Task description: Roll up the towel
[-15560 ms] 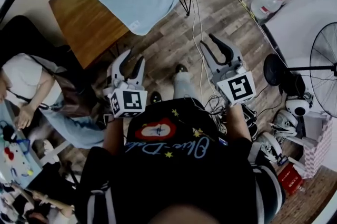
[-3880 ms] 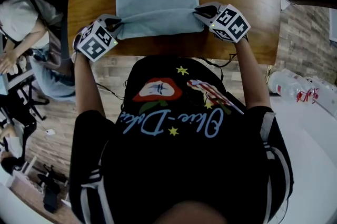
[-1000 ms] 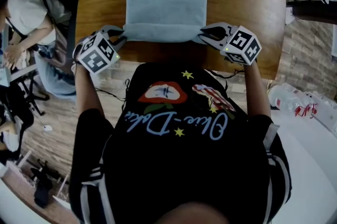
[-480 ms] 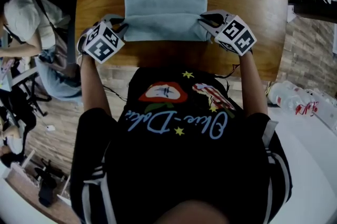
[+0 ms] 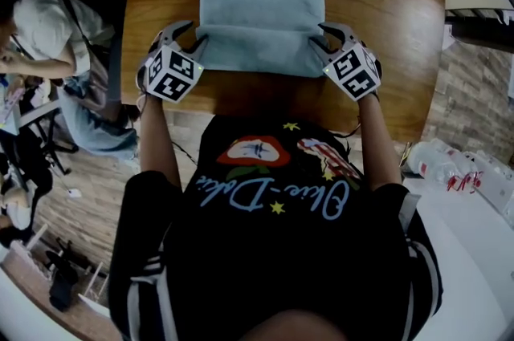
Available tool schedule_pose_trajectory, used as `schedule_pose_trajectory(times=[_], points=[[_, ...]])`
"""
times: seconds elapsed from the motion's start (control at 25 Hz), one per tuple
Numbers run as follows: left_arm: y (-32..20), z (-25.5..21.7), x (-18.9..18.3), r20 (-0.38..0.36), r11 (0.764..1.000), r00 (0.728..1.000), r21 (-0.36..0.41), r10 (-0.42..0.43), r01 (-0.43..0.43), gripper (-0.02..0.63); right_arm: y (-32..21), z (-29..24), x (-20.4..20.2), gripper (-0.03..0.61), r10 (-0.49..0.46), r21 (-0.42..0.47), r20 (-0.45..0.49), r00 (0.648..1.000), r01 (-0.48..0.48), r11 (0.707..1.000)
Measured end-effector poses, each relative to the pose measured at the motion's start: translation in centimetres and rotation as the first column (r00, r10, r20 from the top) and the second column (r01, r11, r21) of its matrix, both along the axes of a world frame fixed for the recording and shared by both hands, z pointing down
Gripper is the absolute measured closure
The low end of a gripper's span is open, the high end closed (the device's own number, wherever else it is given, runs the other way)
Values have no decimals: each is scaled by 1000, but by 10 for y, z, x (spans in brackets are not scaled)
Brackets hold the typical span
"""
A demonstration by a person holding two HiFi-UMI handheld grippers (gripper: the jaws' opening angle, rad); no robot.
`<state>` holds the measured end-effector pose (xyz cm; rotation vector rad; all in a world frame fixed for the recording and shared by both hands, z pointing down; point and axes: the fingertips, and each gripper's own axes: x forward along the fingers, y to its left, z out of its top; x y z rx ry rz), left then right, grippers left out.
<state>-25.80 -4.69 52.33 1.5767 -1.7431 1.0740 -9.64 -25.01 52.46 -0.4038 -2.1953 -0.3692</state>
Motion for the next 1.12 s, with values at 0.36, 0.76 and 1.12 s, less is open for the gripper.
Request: schedule_pose_trajectory(times=[0.36, 0.76, 1.12], points=[[26, -52, 5, 102, 993, 995, 121, -13, 1, 437, 4, -71, 12, 463, 16, -4, 219, 976, -15, 1000], [47, 12, 87, 169, 941, 935, -188, 313, -281, 437, 86, -24, 71, 463, -339, 123, 34, 940, 332, 935], [46, 28, 83, 222, 893, 886, -304, 407, -334, 462, 69, 18, 75, 443, -407, 235, -90, 909, 416, 878]])
